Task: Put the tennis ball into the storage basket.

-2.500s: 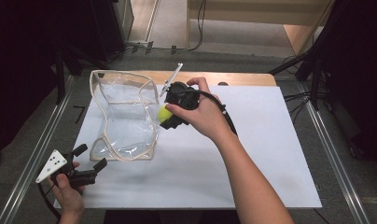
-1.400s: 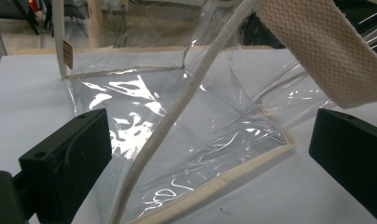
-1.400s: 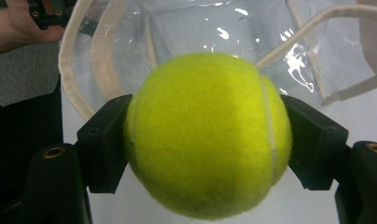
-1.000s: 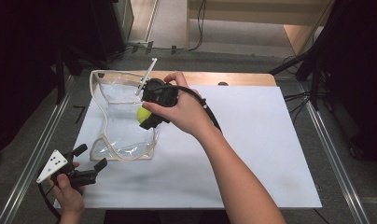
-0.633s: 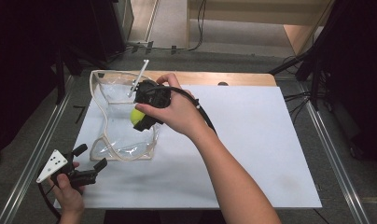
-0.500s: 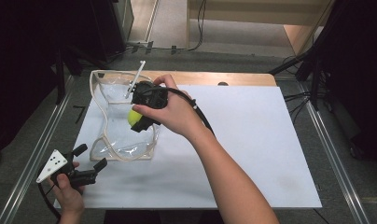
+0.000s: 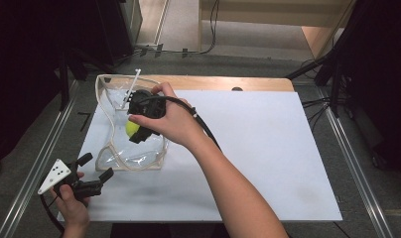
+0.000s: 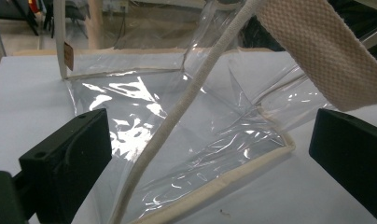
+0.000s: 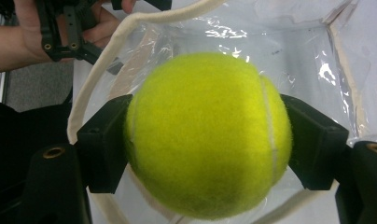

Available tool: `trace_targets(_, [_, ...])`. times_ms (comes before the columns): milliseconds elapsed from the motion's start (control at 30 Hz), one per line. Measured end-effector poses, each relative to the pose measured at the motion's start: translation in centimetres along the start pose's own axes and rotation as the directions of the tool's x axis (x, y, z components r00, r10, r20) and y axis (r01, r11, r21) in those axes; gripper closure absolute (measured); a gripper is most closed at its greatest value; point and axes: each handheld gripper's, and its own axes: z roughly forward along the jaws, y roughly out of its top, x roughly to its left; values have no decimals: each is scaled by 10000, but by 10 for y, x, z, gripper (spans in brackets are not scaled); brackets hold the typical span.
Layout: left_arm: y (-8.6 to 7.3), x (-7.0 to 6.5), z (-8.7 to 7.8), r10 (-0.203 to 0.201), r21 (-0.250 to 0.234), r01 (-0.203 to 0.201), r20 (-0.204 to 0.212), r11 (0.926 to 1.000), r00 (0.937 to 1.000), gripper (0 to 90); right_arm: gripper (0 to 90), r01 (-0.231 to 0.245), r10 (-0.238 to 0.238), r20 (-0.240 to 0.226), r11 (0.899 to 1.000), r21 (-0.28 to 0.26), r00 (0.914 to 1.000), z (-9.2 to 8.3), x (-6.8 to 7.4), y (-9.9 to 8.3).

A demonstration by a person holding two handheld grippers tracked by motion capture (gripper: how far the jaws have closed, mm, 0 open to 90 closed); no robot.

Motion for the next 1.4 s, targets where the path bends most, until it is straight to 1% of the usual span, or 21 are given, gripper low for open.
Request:
trace_targets(67, [0, 0, 0, -8, -32, 8, 9, 10000, 10000, 0, 227, 28, -28, 29, 10000, -63, 10000, 3, -1, 3])
trace_targets(167, [0, 1, 0, -21, -37, 21, 16, 10000, 10000, 0, 216, -88, 93, 261, 9998, -205, 9996, 5, -4, 5])
trace_targets(200, [0, 1, 0, -24, -42, 24, 21, 10000, 10000, 0, 155, -156, 169, 412, 9994, -311, 9990, 6, -4, 5])
trace_targets(233, [0, 1, 0, -29, -49, 29, 14, 10000, 10000, 0, 83, -132, 159, 665, 9991, -413, 9977, 6, -4, 5])
trace_targets(300, [0, 1, 0, -19, -45, 19, 20, 10000, 10000, 0, 80, -147, 218, 1058, 9976, -671, 9942, 3, -3, 6])
trace_targets(367, [0, 1, 0, -21, -50, 21, 13, 10000, 10000, 0, 80, -210, 324, 1298, 9958, -886, 9910, -1, -3, 6])
trace_targets(467, [0, 1, 0, -10, -46, 10, 21, 10000, 10000, 0, 80, -268, 393, 1221, 9944, -1020, 9917, -6, -3, 3])
trace_targets(500, [0, 1, 0, -17, -48, 17, 12, 10000, 10000, 0, 80, -193, 321, 1240, 9945, -1034, 9918, -7, -3, 2])
trace_targets(567, [0, 2, -1, -97, -83, 97, 13, 9999, 10000, 0, 80, -302, 446, 1319, 9936, -1092, 9903, -11, -2, -2])
trace_targets(667, [0, 2, -1, -107, -77, 107, -2, 9999, 9999, 0, 79, -361, 518, 1385, 9929, -1138, 9890, -16, -2, -7])
trace_targets(700, [0, 2, -1, -89, -77, 89, 3, 9999, 10000, 0, 61, -353, 508, 1380, 9930, -1125, 9891, -17, -2, -9])
trace_targets(733, [0, 2, 0, -86, -78, 86, 2, 9999, 10000, 0, 0, -362, 514, 1414, 9935, -1075, 9886, -18, -1, -11])
trace_targets(800, [0, 1, 0, -47, -47, 47, 3, 10000, 10000, 0, 0, -364, 496, 1321, 9942, -1010, 9900, -20, -1, -15])
trace_targets(1000, [0, 1, 0, -21, -18, 21, 6, 10000, 10000, 0, 0, -564, 711, 1513, 9934, -995, 9859, -26, 0, -27])
trace_targets(1100, [0, 1, 0, -41, -35, 41, 9, 10000, 10000, 0, 0, -524, 673, 1481, 9934, -1025, 9867, -30, 0, -32])
trace_targets(1133, [0, 1, 0, -51, -38, 51, 6, 10000, 10000, 0, 0, -600, 749, 1499, 9930, -1015, 9859, -30, 0, -34])
trace_targets(1167, [0, 1, 0, -55, -42, 55, 5, 10000, 10000, 0, 0, -564, 709, 1516, 9936, -975, 9859, -31, 0, -35])
trace_targets(1267, [0, 1, 0, -47, -48, 47, 7, 10000, 10000, 0, 0, -658, 797, 1562, 9936, -922, 9845, -32, 0, -40])
trace_targets(1400, [0, 1, 0, -61, -47, 61, 16, 10000, 10000, 0, 0, -793, 941, 1636, 9924, -944, 9820, -32, -2, -48])
